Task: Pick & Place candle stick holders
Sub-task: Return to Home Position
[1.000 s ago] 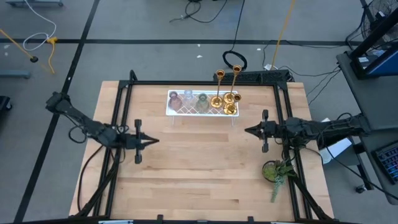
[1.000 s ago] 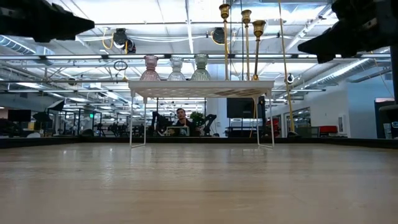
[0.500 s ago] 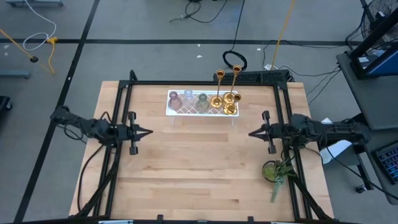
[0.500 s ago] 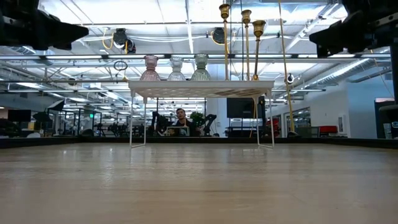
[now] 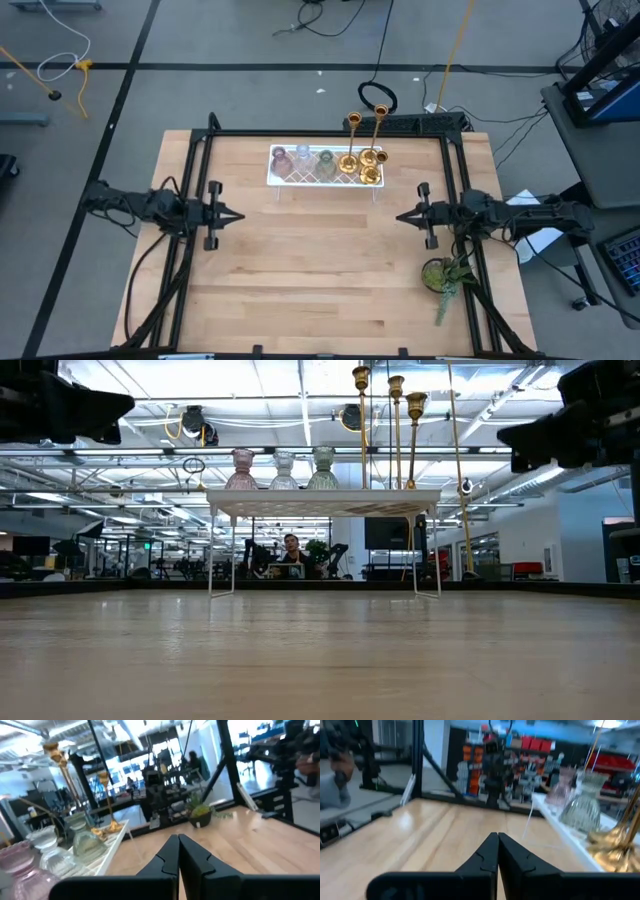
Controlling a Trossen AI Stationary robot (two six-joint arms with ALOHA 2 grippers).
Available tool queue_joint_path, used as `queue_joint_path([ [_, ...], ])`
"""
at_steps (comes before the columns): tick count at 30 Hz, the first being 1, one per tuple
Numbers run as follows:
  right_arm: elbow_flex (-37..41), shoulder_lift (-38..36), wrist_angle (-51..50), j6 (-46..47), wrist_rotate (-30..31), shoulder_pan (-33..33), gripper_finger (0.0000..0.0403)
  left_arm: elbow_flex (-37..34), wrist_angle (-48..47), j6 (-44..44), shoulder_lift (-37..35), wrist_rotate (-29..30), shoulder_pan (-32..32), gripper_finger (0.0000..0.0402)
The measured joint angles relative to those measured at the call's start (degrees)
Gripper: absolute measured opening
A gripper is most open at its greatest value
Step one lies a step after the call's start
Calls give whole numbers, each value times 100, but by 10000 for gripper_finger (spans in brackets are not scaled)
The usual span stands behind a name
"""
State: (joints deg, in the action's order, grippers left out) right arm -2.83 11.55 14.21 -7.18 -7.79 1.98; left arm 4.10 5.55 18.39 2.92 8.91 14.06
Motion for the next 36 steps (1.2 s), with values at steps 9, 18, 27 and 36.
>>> queue_joint_path([
  [9,102,-40,-40,14,11,0,0,-324,510,-146,1,-167,-202,12],
  [18,110,-39,-133,-118,32,-2,0,-324,175,-527,6,216,-260,29],
  [27,117,-35,-133,-105,28,-2,0,-324,154,-522,7,227,-260,42],
  [36,122,-35,-133,-103,25,-2,1,-324,154,-520,6,229,-260,42],
])
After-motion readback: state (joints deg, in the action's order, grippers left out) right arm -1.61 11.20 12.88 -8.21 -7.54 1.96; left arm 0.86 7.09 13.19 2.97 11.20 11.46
